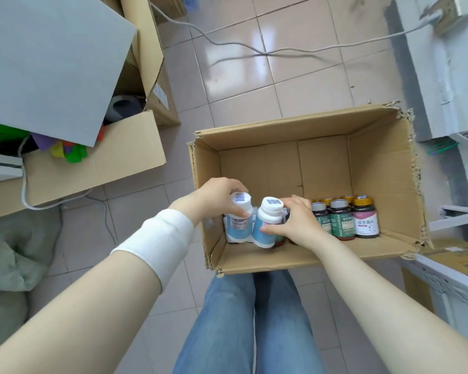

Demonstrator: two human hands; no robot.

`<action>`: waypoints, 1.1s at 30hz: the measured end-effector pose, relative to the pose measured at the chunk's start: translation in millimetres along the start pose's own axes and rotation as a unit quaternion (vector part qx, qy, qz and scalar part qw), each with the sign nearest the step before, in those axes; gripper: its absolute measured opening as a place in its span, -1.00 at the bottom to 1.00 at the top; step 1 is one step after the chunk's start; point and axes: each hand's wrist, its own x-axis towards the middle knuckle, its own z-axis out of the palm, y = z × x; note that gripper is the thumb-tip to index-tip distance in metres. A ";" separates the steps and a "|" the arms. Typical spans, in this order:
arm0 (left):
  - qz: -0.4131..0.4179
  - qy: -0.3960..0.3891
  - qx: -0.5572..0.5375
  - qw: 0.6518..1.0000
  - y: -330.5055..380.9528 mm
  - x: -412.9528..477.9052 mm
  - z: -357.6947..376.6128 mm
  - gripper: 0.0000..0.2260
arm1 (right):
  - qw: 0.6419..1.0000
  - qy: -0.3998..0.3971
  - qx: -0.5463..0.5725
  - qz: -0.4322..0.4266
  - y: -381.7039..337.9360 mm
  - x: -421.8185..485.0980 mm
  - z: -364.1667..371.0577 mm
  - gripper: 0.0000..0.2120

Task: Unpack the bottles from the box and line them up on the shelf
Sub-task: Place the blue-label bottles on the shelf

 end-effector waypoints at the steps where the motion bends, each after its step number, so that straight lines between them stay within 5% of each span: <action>1: 0.009 0.019 -0.015 1.000 3.4 -9.2 -2.1 -0.57 | 1.000 0.000 0.023 0.008 0.2 -8.4 -4.6 -0.44; 11: 0.134 0.103 -0.253 0.953 73.7 -100.5 -6.1 -0.73 | 0.925 0.106 0.364 0.010 8.2 -145.2 -33.6 -0.52; 15: 0.187 0.111 -0.318 0.923 116.4 -143.4 7.1 -0.70 | 0.852 0.174 0.494 -0.008 8.2 -219.6 -24.2 -0.70; 19: 0.239 0.040 -0.355 0.903 148.1 -195.8 36.8 -0.82 | 0.745 0.246 0.619 -0.011 3.9 -297.5 -0.1 -0.92; 23: 0.272 -0.036 -0.376 0.885 175.6 -251.4 76.5 -0.83 | 0.653 0.293 0.697 -0.035 5.9 -372.8 24.4 -0.86; 33: 0.387 -0.195 -0.314 0.845 269.4 -416.4 234.1 -0.84 | 0.558 0.407 0.707 -0.150 64.2 -588.8 69.7 -0.43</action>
